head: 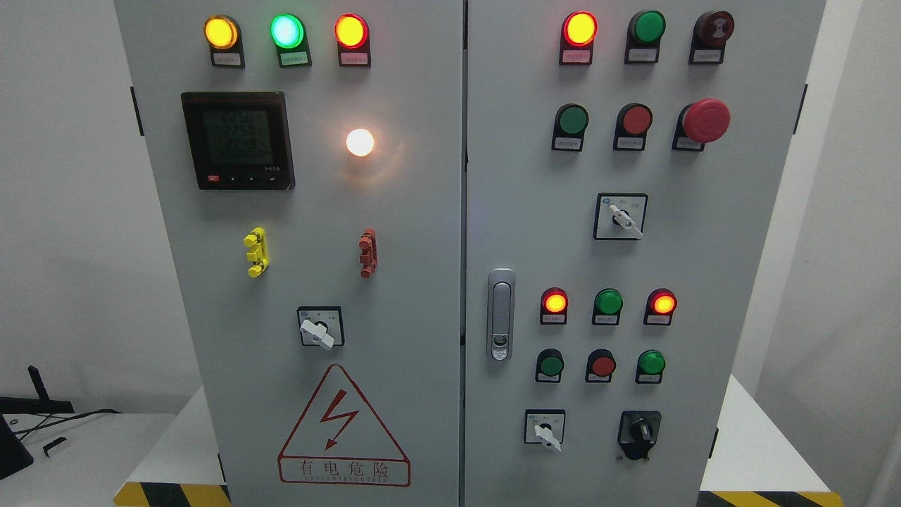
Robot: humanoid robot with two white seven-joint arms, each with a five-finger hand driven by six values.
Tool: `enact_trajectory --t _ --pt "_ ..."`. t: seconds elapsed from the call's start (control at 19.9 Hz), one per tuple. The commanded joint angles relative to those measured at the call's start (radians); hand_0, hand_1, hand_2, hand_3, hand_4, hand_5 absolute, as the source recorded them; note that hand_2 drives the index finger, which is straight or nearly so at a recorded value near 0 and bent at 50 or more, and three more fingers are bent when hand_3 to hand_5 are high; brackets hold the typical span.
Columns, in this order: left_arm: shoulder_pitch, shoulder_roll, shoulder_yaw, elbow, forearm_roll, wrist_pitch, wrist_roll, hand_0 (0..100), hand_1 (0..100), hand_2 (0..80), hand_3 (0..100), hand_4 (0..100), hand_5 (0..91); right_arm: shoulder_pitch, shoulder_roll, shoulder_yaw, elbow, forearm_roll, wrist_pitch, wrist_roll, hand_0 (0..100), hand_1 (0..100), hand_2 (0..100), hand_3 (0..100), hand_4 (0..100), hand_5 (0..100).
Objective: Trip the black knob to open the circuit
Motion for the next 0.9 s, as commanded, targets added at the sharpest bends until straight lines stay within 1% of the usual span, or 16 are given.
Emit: enact_trajectory --t 0.0,0.55,0.65,0.85 --pt "0.0 0.0 0.0 0.0 -0.031 0.0 0.001 12 39 0.0 0 0 0.0 0.0 0.025 0.011 0.001 -0.001 0.0 -0.003 9 21 2 13 2 0" --pt "0.0 0.0 0.0 0.0 -0.031 0.0 0.001 12 39 0.0 0 0 0.0 0.005 0.026 0.011 -0.009 -0.003 -0.002 -0.004 9 21 2 13 2 0" --pt "0.0 0.0 0.0 0.0 -0.031 0.0 0.001 12 39 0.0 0 0 0.0 0.023 0.025 0.012 -0.048 -0.001 0.0 -0.004 9 21 2 13 2 0" --pt "0.0 0.0 0.0 0.0 -0.031 0.0 0.001 12 39 0.0 0 0 0.0 0.106 0.011 0.014 -0.214 0.0 0.008 0.002 9 21 3 16 2 2"
